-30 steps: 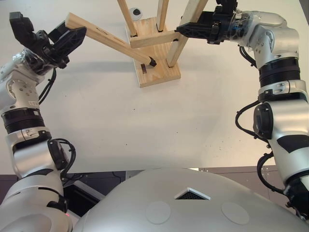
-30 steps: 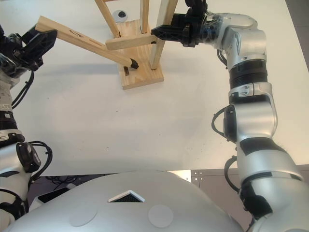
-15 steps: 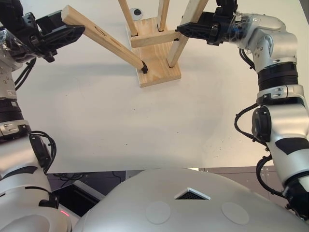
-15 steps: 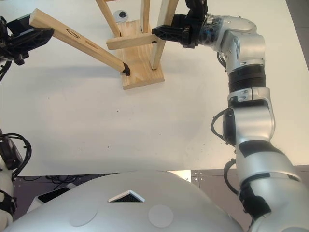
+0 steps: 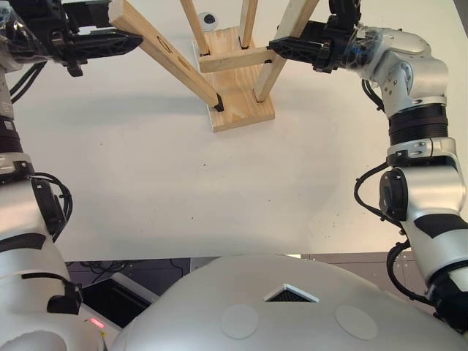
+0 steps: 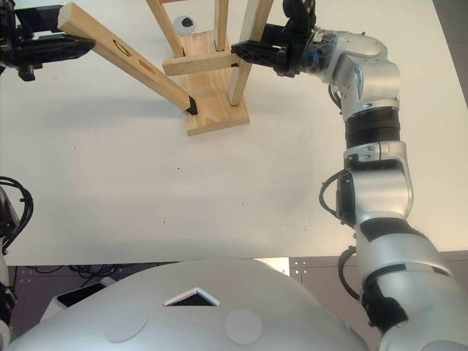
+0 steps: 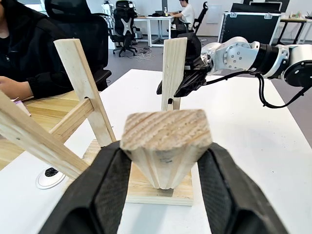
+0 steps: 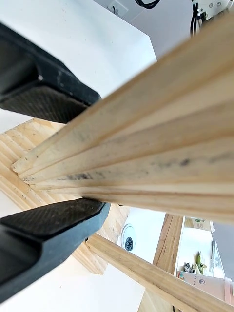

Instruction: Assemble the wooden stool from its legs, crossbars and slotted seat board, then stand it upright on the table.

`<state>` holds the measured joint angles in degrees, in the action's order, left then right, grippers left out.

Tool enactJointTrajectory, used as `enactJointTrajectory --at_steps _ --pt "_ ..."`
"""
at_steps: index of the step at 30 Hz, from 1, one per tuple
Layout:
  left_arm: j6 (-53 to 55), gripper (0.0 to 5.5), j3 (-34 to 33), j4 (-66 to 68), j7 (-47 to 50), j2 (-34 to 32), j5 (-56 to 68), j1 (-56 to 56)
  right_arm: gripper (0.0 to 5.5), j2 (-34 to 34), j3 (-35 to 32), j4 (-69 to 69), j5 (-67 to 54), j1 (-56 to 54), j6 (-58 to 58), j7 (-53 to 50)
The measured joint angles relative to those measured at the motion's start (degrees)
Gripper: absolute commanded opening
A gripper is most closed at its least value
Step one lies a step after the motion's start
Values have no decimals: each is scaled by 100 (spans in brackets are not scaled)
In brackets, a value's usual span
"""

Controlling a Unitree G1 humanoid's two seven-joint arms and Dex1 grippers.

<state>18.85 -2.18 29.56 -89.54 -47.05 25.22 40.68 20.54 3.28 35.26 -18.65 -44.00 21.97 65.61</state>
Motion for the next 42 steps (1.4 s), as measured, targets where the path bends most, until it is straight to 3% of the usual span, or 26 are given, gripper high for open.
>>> enactJointTrajectory --at_steps 29,42 --pt "872 199 1169 -943 1014 461 -487 671 218 28 2 -490 -157 463 -48 -314" --pt "1793 200 1224 -1919 1815 559 -476 484 208 73 -4 -1898 -108 1216 353 -1233"
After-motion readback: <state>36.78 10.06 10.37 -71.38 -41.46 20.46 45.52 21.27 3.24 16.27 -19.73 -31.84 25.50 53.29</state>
